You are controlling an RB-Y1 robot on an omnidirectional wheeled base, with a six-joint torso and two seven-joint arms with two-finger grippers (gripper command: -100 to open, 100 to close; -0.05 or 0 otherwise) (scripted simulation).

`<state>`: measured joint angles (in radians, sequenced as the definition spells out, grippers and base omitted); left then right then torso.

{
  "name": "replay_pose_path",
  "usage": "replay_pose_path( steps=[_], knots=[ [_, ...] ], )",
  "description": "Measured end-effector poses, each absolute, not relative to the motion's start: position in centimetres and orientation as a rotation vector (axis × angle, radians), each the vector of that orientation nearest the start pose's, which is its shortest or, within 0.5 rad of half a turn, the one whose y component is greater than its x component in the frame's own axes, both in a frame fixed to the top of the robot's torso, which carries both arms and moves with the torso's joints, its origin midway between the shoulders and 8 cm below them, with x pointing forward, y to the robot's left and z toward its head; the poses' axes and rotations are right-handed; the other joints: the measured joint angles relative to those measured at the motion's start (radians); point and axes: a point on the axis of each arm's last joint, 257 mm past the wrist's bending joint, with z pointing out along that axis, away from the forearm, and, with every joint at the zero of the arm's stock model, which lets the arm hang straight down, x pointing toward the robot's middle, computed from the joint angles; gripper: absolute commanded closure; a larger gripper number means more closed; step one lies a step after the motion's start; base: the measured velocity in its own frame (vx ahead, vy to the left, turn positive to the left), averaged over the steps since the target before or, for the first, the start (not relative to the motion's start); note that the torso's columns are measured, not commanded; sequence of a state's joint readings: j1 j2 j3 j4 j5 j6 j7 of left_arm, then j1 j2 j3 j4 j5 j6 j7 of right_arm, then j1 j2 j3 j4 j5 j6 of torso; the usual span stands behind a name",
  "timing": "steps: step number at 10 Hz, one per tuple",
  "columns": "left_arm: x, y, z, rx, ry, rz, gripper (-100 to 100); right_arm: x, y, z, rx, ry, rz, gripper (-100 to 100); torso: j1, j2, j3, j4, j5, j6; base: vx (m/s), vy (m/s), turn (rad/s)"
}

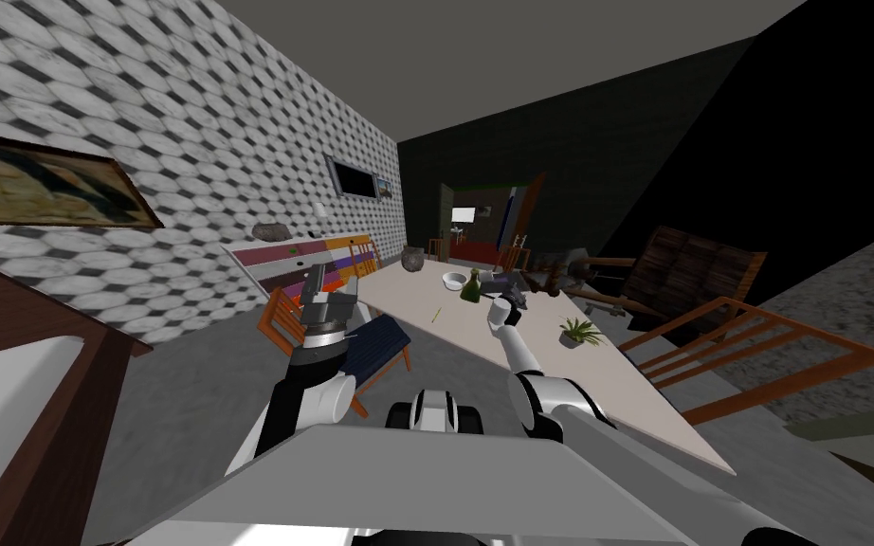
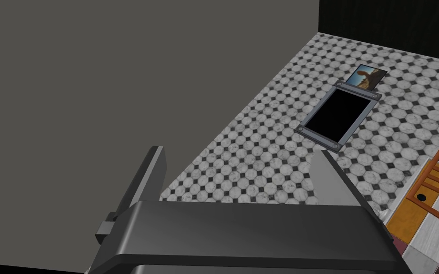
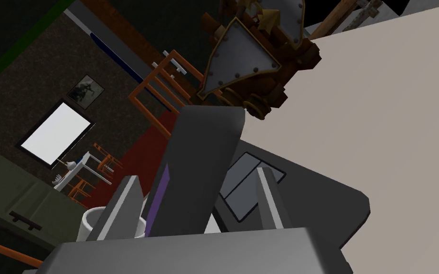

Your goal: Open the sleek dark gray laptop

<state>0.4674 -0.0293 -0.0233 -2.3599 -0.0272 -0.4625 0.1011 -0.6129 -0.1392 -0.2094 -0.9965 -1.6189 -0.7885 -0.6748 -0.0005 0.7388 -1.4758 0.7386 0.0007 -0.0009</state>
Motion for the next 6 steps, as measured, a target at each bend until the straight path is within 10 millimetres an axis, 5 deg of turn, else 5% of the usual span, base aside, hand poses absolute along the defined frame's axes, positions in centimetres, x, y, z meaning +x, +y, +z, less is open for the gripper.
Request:
replay_pose_path(
  steps=[6],
  knots=[
    [33.6, 26.6, 6.3, -0.642, 0.526, -1.429, 0, 62.9, -44.1, -11.2, -1.627, 1.584, -2.307, -100, 0.001, -0.002, -0.001, -0.001, 0.000, 0.001, -0.034, -0.018, -0.013]
  ],
)
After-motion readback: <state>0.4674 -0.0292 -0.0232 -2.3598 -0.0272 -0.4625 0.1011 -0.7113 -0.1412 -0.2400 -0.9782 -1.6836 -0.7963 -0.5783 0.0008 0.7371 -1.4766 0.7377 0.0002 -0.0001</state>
